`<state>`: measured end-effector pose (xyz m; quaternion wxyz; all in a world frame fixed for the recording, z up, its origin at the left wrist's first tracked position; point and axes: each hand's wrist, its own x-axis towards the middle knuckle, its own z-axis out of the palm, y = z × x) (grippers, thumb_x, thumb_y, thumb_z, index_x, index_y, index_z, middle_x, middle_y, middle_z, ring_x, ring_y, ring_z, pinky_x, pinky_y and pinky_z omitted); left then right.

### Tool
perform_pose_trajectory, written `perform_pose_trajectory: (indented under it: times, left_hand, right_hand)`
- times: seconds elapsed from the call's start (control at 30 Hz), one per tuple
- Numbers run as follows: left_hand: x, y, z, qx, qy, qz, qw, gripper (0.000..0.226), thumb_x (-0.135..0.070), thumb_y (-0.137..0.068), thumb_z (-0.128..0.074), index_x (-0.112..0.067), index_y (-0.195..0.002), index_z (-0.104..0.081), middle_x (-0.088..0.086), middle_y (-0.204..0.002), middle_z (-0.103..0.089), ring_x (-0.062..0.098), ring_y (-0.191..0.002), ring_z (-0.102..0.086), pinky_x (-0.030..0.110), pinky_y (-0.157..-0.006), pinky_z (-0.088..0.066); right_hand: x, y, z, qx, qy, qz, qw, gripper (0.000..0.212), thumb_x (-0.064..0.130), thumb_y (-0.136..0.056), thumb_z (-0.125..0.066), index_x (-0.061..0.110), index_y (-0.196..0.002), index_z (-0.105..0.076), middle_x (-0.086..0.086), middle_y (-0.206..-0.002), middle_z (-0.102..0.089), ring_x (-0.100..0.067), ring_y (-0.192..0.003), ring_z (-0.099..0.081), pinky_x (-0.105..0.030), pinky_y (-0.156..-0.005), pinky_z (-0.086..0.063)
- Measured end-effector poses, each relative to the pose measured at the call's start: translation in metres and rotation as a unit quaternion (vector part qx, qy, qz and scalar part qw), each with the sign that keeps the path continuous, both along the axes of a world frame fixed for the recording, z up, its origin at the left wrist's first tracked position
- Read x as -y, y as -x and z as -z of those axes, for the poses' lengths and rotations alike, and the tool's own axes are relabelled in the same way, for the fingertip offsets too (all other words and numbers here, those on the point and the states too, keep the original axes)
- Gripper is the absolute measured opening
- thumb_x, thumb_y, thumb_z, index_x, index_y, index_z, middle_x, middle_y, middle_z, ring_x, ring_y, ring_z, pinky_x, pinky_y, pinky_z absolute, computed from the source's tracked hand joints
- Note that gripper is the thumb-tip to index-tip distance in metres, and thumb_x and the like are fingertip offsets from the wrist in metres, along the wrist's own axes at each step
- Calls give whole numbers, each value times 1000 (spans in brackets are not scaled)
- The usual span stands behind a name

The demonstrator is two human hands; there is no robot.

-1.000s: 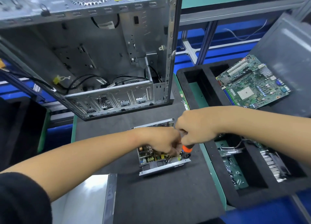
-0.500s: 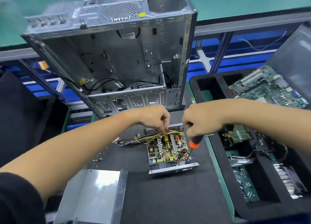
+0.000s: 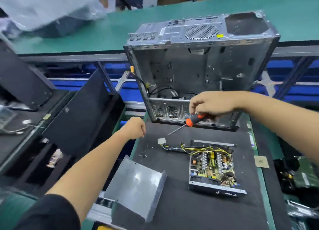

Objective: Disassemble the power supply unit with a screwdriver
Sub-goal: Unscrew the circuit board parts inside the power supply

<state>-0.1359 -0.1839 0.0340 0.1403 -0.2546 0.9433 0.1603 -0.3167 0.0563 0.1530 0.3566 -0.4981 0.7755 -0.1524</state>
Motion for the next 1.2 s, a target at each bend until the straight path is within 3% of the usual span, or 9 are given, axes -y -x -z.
perform_pose_trajectory:
  times: [0.13, 0.3, 0.47, 0.67, 0.8, 0.93, 1.03, 1.1, 1.2]
  left_hand:
    - [0, -20, 25, -36, -34, -81, 995, 12, 6, -71, -68, -5, -71, -73, 2, -78, -72, 14, -77, -65, 18, -69, -46]
    - [-7, -14, 40, -35, -29, -98, 994, 18, 4, -72, -62, -10, -75, -73, 2, -83, -73, 17, -81, -66, 23, -72, -51]
    - [-13, -12, 53, -18, -19, -90, 996, 21, 4, -72, -61, -15, -73, -70, 3, -82, -72, 18, -72, -65, 20, -63, -45]
    - [-11, -7, 53, 22, -15, -55, 998, 18, 2, -72, -71, -16, -74, -67, 5, -87, -70, 19, -73, -60, 24, -64, -48]
    - [-13, -3, 52, 40, -9, -21, 999, 16, 4, -74, -65, -7, -85, -69, 8, -92, -70, 25, -86, -62, 25, -66, -46]
    - [-15, -4, 50, 45, 1, -11, 999, 21, 5, -77, -54, -6, -87, -69, 9, -91, -71, 26, -89, -63, 25, -69, -46]
    - [-16, -5, 48, 43, 12, -1, 999, 27, 5, -78, -49, -9, -87, -70, 7, -92, -70, 25, -89, -63, 28, -73, -50]
    - [-16, -7, 45, 39, 19, 4, 999, 29, 5, -77, -46, -10, -87, -69, 6, -92, -69, 25, -87, -63, 29, -73, -51]
    - [-16, -7, 35, 27, 26, 7, 999, 25, 3, -79, -46, -14, -82, -65, 2, -88, -63, 23, -84, -61, 29, -70, -49]
  right_hand:
    - [-1, 1, 38, 19, -39, -14, 999, 27, 6, -96, -41, 15, -121, -46, -9, -87, -60, -17, -60, -63, -34, -61, -53]
    - [6, -5, 59, -45, -71, -46, 995, 6, 6, -91, -44, 10, -90, -48, -12, -79, -57, -21, -64, -50, -32, -64, -40]
    - [7, -13, 68, -73, -79, -68, 992, 19, 10, -95, -46, 5, -112, -55, -13, -111, -53, -31, -100, -53, -39, -85, -42]
    - [6, -15, 66, -81, -81, -65, 991, 18, 12, -97, -45, 0, -106, -54, -19, -109, -53, -26, -88, -48, -37, -78, -39]
    - [7, -20, 68, -79, -81, -71, 991, 24, 22, -101, -41, 1, -100, -54, -20, -116, -53, -29, -103, -52, -38, -84, -42]
    - [9, -28, 66, -77, -77, -74, 991, 36, 31, -103, -40, -1, -111, -55, -14, -99, -51, -26, -83, -46, -32, -65, -35]
    - [9, -30, 65, -73, -76, -69, 992, 37, 30, -103, -39, -3, -112, -54, -15, -100, -51, -25, -81, -43, -35, -68, -36]
    - [9, -31, 63, -70, -72, -61, 993, 38, 34, -103, -38, 0, -108, -54, -16, -102, -53, -26, -82, -45, -37, -73, -39]
    - [9, -33, 57, -79, -65, -52, 993, 24, 28, -100, -43, 7, -91, -50, -12, -94, -52, -23, -75, -44, -36, -67, -37]
